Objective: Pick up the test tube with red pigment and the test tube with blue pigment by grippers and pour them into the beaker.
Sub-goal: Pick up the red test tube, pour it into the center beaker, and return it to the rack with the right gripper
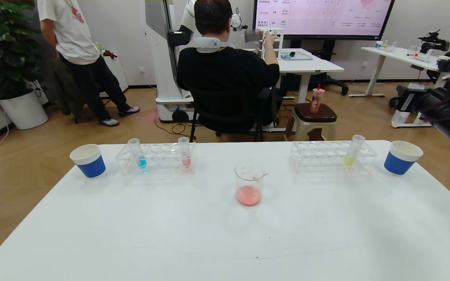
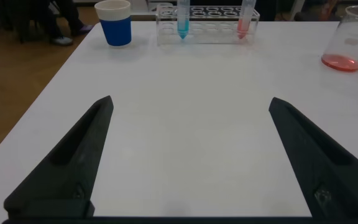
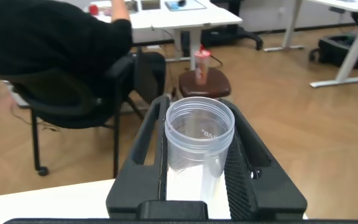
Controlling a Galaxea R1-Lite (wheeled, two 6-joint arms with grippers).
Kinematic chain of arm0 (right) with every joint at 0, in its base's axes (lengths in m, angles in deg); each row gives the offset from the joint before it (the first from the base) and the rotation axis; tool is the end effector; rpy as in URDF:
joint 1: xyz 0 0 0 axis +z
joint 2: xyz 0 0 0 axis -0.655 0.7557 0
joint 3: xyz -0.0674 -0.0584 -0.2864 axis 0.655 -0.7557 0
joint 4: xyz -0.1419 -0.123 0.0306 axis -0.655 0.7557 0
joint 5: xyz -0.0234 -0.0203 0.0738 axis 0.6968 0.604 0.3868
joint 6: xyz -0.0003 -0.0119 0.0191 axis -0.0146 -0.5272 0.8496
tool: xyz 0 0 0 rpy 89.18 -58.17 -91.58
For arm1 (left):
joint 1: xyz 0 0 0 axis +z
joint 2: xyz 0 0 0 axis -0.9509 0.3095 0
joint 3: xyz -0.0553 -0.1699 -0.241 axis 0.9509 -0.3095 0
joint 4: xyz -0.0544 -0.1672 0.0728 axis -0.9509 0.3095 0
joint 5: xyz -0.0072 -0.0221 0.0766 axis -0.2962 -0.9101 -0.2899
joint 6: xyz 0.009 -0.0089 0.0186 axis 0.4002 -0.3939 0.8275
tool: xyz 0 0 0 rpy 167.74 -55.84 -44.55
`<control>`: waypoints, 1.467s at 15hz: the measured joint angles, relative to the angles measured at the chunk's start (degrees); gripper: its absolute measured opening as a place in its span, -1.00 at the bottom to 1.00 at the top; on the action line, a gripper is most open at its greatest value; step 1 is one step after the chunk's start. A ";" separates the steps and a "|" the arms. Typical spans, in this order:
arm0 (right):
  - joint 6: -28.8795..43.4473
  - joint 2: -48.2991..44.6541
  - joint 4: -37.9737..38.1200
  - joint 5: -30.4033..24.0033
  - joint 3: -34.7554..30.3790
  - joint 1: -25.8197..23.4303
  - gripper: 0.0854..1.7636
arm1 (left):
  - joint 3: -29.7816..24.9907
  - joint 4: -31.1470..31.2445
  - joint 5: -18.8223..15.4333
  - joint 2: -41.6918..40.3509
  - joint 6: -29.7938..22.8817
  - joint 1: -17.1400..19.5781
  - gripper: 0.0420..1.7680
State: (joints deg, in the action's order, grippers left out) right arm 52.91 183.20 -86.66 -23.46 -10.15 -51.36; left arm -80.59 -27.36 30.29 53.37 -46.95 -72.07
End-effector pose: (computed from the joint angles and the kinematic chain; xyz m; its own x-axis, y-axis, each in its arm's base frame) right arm 0.3763 -0.0692 0.2187 0.9797 -0.1703 0.1056 0.1618 0.9832 0.0844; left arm -0.0230 0.0001 0.0762 1.0000 0.0006 0.0044 -0.0005 1.0000 -0.0053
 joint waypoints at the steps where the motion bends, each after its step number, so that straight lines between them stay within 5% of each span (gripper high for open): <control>1: 0.26 1.45 -0.18 -0.06 0.38 -1.56 -0.48 | 0.00 -0.02 0.00 0.00 -0.02 0.00 0.98; 9: 3.91 15.13 -0.60 0.48 10.00 -8.12 -0.48 | 0.00 0.00 0.00 0.00 0.00 0.00 0.98; 22: 1.88 25.14 -8.96 0.82 7.85 -9.70 -0.39 | 0.00 0.02 0.02 0.00 -0.02 0.00 0.98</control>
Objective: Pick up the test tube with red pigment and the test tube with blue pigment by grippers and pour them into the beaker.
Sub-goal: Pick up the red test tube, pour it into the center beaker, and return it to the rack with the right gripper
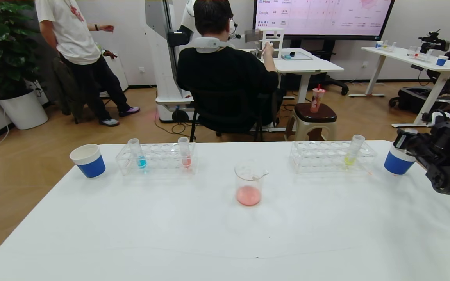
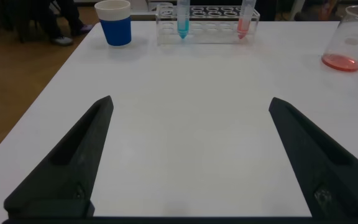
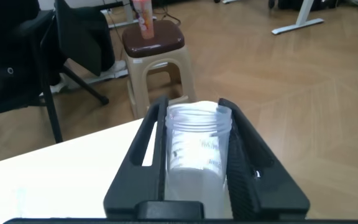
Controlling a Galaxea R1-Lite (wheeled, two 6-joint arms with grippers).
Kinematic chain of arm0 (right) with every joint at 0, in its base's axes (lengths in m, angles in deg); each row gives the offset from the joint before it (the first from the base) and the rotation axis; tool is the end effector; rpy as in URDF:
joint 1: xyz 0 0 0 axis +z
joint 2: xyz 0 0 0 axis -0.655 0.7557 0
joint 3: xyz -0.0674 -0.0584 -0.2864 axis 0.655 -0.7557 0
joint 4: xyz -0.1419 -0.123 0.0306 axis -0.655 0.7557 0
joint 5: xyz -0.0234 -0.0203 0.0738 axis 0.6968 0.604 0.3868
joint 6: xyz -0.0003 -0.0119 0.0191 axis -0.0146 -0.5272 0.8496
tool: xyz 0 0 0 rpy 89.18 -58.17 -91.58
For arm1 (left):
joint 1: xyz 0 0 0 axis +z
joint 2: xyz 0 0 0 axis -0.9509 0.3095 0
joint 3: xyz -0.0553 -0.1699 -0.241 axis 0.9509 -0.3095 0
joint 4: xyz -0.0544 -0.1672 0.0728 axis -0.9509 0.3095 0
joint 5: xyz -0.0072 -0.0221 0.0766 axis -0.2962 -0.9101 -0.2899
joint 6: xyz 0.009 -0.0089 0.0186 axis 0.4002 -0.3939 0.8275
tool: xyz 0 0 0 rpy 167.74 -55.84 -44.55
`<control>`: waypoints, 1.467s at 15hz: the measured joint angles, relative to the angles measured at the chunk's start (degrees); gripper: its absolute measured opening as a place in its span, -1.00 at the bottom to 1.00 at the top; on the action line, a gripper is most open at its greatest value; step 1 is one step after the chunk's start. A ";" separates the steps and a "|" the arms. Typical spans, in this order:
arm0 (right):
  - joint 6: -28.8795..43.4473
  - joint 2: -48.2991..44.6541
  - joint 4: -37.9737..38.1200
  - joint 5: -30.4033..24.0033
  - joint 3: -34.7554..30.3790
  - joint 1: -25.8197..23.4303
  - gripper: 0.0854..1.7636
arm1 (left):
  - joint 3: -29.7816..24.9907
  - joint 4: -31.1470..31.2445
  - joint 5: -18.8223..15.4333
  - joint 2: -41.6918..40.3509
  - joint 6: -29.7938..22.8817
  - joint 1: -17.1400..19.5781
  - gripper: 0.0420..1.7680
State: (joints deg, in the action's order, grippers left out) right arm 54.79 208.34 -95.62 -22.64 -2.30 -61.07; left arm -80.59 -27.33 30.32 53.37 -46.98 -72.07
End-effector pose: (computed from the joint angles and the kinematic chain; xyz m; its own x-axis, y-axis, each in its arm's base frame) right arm 0.4345 -0.1596 0.0837 0.9366 -0.3482 -0.0396 0.3504 0.9291 0.1183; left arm -0.0230 0.0001 0.0761 1.0000 0.0011 0.0039 -0.0011 1.0000 -0.0058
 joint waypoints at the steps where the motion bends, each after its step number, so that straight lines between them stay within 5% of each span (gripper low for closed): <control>1: -0.02 0.05 -0.05 -0.02 -0.02 0.01 -0.15 | 0.00 -0.02 -0.02 0.00 0.00 0.00 0.98; 3: 0.00 -0.01 0.04 -0.17 -0.13 0.15 0.67 | 0.00 -0.02 0.00 0.00 0.00 0.00 0.98; 4: 0.00 -0.06 0.06 -0.22 -0.13 0.15 0.92 | 0.00 -0.02 0.00 0.00 0.00 0.00 0.98; 10: 0.09 -1.35 0.32 -0.34 0.22 1.17 0.97 | 0.00 -0.02 0.00 0.00 0.02 0.00 0.98; 16: 0.17 -8.33 0.80 -0.22 0.22 11.25 0.97 | 0.00 -0.02 0.00 0.00 0.02 0.00 0.98; 22: 0.20 -20.38 0.43 -0.09 -8.29 17.24 0.97 | 0.00 -0.02 0.00 0.00 0.00 0.00 0.98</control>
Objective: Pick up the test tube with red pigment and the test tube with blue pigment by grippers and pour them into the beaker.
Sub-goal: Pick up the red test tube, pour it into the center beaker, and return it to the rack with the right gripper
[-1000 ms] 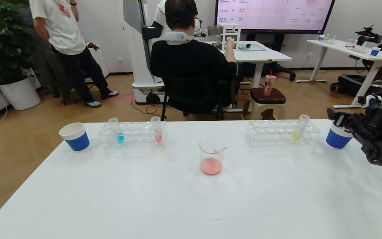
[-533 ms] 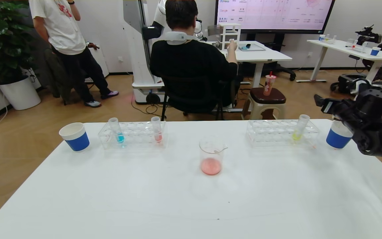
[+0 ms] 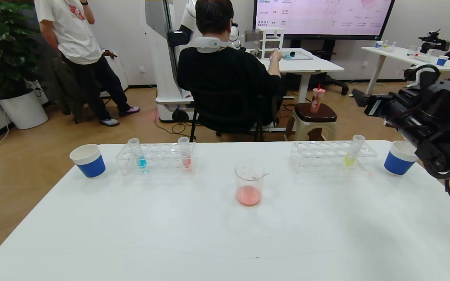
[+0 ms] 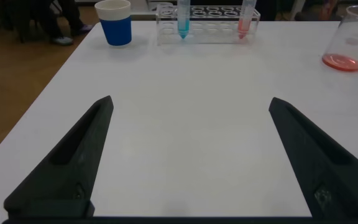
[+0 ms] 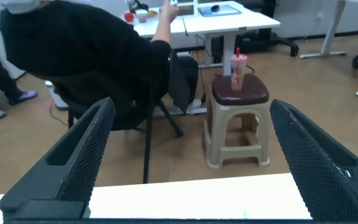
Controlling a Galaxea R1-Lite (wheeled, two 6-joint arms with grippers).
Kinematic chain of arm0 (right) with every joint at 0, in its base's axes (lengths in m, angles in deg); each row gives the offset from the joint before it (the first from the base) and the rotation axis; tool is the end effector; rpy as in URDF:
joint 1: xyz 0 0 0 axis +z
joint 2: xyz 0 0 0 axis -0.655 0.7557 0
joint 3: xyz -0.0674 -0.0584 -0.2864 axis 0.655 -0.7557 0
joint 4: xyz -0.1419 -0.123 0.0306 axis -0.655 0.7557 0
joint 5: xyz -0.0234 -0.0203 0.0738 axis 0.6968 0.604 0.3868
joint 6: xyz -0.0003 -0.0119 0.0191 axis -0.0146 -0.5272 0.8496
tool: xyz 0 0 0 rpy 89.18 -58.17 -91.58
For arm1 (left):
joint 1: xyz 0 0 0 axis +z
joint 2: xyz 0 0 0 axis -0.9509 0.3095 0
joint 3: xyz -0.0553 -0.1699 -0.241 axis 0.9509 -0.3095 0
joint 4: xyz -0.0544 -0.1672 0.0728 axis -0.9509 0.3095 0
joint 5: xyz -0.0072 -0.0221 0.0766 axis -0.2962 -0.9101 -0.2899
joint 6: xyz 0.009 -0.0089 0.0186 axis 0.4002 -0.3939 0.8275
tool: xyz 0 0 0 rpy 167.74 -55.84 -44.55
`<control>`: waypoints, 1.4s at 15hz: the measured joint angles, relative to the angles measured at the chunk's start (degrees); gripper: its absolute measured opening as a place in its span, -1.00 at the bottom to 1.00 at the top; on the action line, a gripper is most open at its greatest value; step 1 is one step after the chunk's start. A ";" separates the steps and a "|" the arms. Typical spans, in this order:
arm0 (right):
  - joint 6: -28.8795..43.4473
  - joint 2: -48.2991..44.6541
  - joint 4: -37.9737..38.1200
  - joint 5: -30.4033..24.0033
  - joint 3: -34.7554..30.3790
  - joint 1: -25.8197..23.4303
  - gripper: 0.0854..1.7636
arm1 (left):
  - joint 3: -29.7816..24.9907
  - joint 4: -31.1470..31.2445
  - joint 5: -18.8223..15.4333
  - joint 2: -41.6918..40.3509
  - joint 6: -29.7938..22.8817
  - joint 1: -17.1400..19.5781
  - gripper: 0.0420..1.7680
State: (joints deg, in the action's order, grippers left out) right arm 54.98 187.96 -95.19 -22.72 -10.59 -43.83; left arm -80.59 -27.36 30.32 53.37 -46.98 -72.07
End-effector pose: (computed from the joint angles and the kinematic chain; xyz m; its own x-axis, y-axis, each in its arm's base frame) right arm 0.3969 -0.0203 0.1993 0.9852 -0.0529 0.1632 0.0333 0.9921 0.1206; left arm -0.0230 0.0001 0.0762 1.0000 0.0011 0.0044 -0.0011 1.0000 -0.0058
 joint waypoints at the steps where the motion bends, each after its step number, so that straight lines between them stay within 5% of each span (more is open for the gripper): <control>1: -0.02 -2.86 -0.04 -0.02 -2.07 0.60 0.97 | 0.00 0.02 0.00 0.00 0.00 0.00 0.98; 14: -7.70 -57.88 13.75 5.99 -29.85 6.66 0.97 | 0.00 0.00 0.00 0.00 0.02 0.00 0.98; 21: -9.56 -87.76 42.22 6.29 -35.65 5.14 0.97 | 0.00 0.00 0.00 0.00 0.02 0.00 0.98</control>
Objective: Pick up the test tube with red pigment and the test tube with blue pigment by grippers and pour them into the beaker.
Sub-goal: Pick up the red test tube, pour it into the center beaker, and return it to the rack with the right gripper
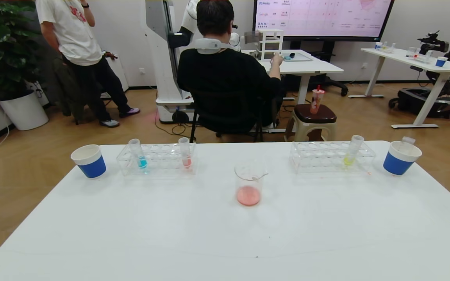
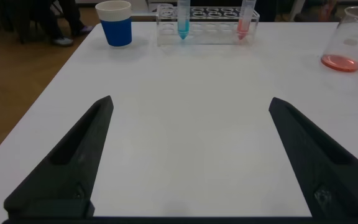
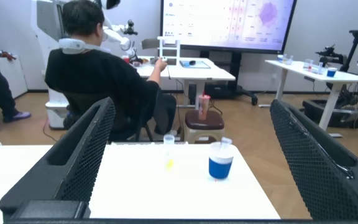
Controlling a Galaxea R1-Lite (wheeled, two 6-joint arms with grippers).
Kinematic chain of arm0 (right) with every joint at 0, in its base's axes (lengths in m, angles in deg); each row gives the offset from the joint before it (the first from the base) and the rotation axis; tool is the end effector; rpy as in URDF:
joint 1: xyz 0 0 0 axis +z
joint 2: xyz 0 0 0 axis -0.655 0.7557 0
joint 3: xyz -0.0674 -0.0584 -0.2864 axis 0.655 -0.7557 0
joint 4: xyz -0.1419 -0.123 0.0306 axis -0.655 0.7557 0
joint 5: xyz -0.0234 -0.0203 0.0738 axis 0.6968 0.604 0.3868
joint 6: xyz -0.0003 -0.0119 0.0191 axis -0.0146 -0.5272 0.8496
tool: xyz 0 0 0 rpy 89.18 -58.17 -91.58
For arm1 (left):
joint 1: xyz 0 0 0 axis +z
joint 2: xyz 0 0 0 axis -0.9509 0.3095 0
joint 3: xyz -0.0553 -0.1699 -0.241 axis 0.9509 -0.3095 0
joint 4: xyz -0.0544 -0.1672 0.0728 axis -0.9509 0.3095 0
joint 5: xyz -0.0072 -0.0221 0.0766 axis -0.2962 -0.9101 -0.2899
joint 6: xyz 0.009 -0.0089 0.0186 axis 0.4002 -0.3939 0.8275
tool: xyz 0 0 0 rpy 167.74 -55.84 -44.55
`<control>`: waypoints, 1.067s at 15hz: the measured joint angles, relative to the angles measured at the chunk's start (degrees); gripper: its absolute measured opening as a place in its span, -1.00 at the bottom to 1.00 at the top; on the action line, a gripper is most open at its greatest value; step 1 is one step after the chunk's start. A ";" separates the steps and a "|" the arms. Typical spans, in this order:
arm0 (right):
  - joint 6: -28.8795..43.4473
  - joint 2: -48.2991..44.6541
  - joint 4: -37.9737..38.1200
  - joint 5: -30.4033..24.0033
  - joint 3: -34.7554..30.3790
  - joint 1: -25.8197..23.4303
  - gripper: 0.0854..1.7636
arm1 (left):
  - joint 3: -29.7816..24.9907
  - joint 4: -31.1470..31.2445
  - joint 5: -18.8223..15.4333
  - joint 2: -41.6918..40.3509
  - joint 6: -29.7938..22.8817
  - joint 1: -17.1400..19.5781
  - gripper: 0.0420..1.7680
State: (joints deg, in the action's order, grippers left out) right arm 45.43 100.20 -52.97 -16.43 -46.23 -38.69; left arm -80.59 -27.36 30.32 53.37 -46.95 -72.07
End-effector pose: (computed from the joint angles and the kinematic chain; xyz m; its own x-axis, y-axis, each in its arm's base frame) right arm 0.0040 -0.0024 0.2507 0.9415 -0.0758 0.3283 0.0820 0.9966 -0.0049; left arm -0.0230 0.0001 0.0762 1.0000 0.0011 0.0044 -0.0011 1.0000 -0.0053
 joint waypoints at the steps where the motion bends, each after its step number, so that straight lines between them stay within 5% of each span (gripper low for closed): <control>1: -0.05 -3.72 3.62 -0.04 -0.27 -0.26 0.97 | 0.00 0.00 0.00 0.00 -0.02 0.00 0.98; 7: 0.00 -22.88 17.57 -0.52 -6.40 -1.90 0.97 | 0.00 0.00 0.00 0.00 -0.02 0.00 0.98; 13: 0.26 -27.37 8.17 -2.86 -23.08 -2.18 0.97 | 0.00 0.00 0.00 0.00 -0.02 0.00 0.98; 16: 1.08 -27.53 14.26 -5.08 -27.76 -2.23 0.97 | 0.00 0.00 0.00 0.00 0.00 0.00 0.98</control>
State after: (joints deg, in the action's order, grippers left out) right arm 46.51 72.67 -38.71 -21.52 -73.99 -40.92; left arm -80.59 -27.36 30.32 53.37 -46.95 -72.07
